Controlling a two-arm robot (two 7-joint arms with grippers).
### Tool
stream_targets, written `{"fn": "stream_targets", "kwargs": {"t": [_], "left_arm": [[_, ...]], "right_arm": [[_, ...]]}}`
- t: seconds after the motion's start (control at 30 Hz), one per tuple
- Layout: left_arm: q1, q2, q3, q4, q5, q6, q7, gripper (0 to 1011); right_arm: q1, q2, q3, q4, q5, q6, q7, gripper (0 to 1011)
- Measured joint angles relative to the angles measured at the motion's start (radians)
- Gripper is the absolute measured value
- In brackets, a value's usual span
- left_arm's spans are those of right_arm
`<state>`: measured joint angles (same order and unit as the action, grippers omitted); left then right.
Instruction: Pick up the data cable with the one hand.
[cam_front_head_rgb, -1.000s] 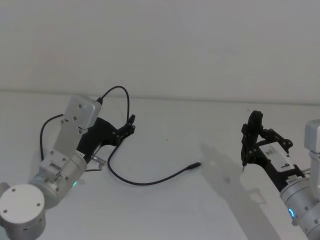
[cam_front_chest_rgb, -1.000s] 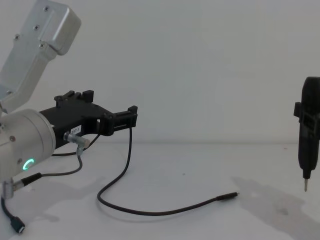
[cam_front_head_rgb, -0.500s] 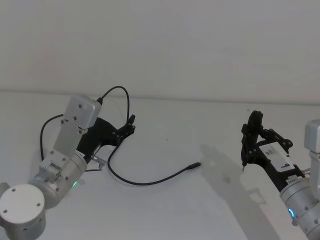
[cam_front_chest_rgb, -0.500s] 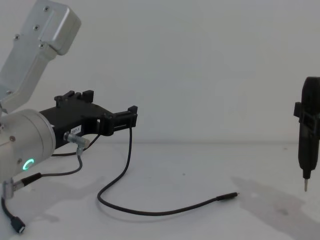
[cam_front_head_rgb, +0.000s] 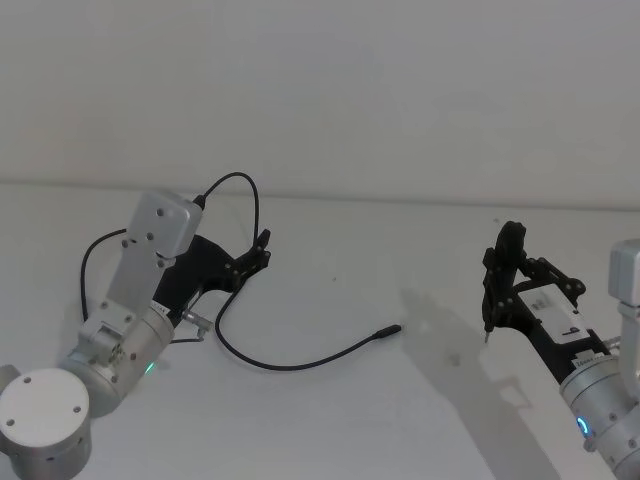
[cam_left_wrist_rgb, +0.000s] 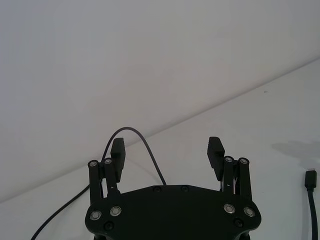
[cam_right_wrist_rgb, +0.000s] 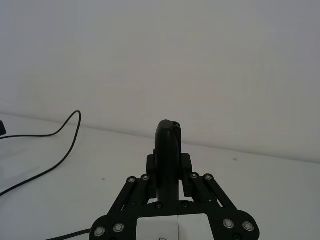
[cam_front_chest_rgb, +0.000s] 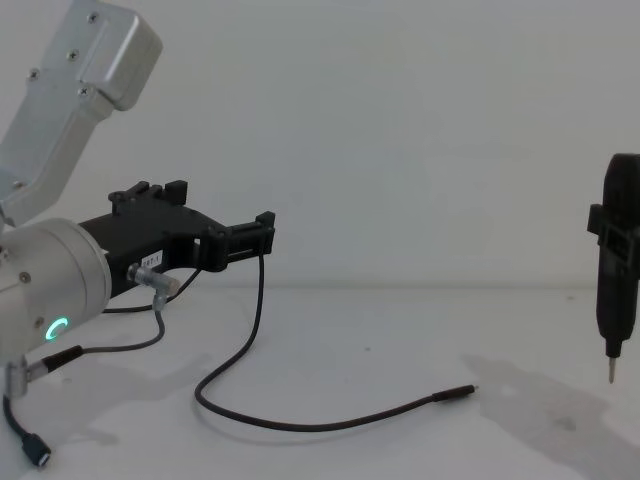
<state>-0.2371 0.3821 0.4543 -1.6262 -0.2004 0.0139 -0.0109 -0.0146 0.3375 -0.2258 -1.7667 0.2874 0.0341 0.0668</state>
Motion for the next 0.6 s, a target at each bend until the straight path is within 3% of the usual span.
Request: {"fn": "stream_targets", "kwargs": {"t": [0.33,0.6], "left_arm": [[0.001,0.004,0.002,-0.004,0.001,0.001,-0.010,1002],[0.002,0.039,0.013,-0.031,0.001,0.015,-0.073,1002]], "right_arm": [[0.000,0.000,0.000,0.000,0.000,0.000,0.000,268],[0.000,0.000,0.000,0.000,0.000,0.000,0.000,268]]}}
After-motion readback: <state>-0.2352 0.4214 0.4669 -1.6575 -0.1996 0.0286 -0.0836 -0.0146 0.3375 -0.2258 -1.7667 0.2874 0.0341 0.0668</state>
